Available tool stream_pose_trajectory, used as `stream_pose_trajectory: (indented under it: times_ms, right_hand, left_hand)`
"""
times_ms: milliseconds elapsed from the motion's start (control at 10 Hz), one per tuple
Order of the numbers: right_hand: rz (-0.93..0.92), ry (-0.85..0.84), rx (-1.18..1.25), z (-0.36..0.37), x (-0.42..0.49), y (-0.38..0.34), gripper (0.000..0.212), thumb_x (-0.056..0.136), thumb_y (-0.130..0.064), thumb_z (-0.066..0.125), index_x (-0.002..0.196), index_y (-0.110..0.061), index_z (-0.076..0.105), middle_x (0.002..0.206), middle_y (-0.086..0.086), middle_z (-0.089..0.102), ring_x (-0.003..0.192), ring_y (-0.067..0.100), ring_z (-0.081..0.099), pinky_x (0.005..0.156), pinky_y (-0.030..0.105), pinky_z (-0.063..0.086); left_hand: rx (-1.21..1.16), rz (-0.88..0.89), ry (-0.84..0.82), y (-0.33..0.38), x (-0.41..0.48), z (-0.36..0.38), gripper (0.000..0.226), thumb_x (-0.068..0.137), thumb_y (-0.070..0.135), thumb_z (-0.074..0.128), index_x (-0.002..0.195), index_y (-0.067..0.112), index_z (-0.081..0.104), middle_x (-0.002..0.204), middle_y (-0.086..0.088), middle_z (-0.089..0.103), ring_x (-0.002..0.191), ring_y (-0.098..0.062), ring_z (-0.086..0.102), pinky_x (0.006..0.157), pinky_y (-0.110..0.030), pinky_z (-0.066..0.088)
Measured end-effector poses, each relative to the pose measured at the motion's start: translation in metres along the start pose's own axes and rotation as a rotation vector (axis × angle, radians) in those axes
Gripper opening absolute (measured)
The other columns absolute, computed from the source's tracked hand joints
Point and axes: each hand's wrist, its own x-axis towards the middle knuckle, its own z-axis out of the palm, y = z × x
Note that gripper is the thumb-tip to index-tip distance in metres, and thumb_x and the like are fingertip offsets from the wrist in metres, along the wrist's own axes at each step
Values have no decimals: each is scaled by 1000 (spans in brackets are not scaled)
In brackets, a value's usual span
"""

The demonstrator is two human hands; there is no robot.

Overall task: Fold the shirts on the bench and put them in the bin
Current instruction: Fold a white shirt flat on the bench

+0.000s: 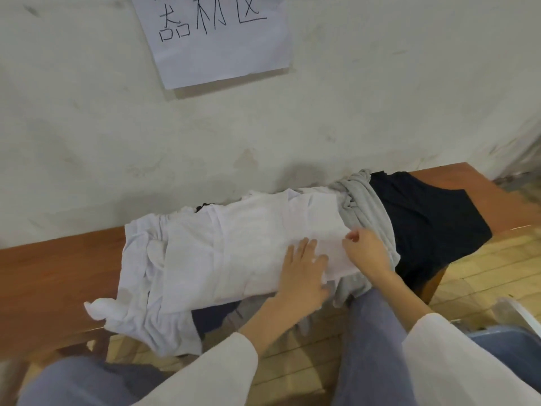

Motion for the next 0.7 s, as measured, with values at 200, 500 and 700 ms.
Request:
stream_pose_trajectory:
  times_ms: [200,500,700]
  right_hand:
    - [250,-44,580,-24,-9,10,24,95,-15,52,118,-9,47,89,3,55,69,23,63,54,30,53]
    - [605,-337,1067,-23,-33,13,29,93,9,29,98,7,57,76,18,65,58,25,69,49,28,55]
    - [79,-134,29,33,-38,-53,43,95,-11,50,135,4,45,140,15,49,136,27,36,114,34,22]
  left_hand:
    - [144,-102,-74,32,24,30,60,101,40,25,152,24,0,160,-8,-10,147,-28,-8,115,-49,-11]
    - [-773,-298,197,29,37,-16,36,104,27,28,135,22,46,134,-1,55,122,-20,50,101,-25,34]
    - [-721,-249,239,33,31,-33,38,103,29,32,138,26,45,137,2,52,125,-16,48,105,-28,36]
